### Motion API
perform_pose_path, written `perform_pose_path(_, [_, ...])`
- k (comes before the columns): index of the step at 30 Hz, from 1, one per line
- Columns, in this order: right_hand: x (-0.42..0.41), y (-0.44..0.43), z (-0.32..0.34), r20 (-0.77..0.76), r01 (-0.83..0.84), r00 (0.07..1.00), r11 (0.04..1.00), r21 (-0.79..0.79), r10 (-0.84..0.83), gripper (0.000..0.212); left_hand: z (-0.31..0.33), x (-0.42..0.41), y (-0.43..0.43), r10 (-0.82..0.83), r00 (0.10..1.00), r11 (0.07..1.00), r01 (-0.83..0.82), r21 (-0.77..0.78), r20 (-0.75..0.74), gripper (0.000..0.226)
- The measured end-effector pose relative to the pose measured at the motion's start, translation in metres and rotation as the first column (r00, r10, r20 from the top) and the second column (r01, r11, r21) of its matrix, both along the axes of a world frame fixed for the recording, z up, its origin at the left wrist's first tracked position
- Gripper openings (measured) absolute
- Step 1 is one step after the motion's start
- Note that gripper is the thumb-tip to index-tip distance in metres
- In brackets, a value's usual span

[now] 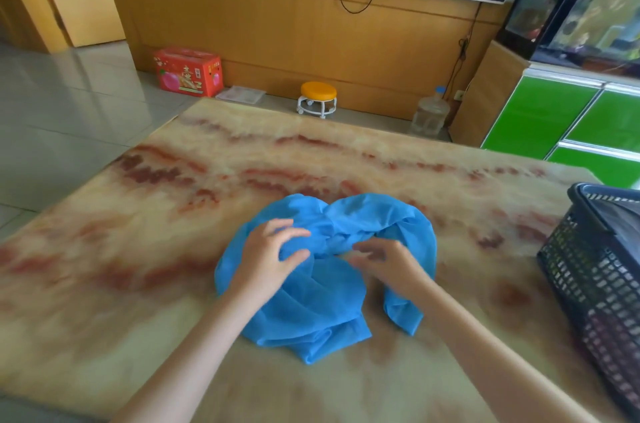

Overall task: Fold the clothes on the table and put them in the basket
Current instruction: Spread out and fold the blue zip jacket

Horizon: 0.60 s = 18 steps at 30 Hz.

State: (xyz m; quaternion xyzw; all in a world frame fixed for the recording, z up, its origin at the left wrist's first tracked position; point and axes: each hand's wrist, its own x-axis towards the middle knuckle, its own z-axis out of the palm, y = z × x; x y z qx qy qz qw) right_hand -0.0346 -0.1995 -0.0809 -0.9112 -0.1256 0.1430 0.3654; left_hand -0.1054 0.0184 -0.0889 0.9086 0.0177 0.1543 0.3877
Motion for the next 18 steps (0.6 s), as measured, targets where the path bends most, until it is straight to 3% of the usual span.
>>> perform_pose_path(2, [-0.019,0.003,-0.015,0.023,-0.081,0.996,0.993,-0.081,0.083,0.037,-0.008,-0.006,-0.011,-0.039,0.99,0.976,0.067,0.207,-0.137,0.062])
perform_pose_path(4, [-0.031,0.005,-0.02,0.077,-0.02,0.997,0.995,-0.098,0.028,0.022,-0.016,-0.007,-0.013,-0.001,0.97,0.947,0.08,0.312,-0.245,0.052])
perform_pose_path(5, [-0.037,0.006,-0.018,0.065,0.011,0.998,0.999,-0.047,-0.008,0.014,-0.019,-0.007,-0.01,0.017,0.968,0.95,0.062,0.306,-0.251,0.048])
perform_pose_path(8, [-0.055,0.004,-0.007,-0.027,-0.092,0.995,0.993,0.078,0.094,0.028,-0.018,-0.006,0.002,0.068,0.984,0.995,-0.056,0.078,-0.167,0.046])
perform_pose_path(10, [-0.071,-0.001,0.001,-0.099,-0.301,0.949,0.953,0.004,0.3,0.03,-0.01,-0.002,0.006,0.117,0.99,0.993,-0.118,-0.009,-0.08,0.046])
perform_pose_path(12, [-0.079,-0.009,0.004,-0.133,-0.398,0.912,0.914,-0.073,0.387,0.029,-0.001,0.008,0.001,0.127,0.992,0.99,-0.128,0.062,0.021,0.035])
perform_pose_path(15, [-0.066,-0.018,0.011,-0.105,-0.14,0.983,0.986,0.094,0.149,0.013,0.01,0.029,-0.017,0.05,0.998,0.986,-0.055,0.159,0.037,0.038])
perform_pose_path(18, [-0.036,-0.031,0.013,0.05,0.179,0.98,0.962,0.205,-0.193,0.011,0.009,0.053,-0.035,-0.013,0.998,0.97,0.029,0.24,-0.066,0.05])
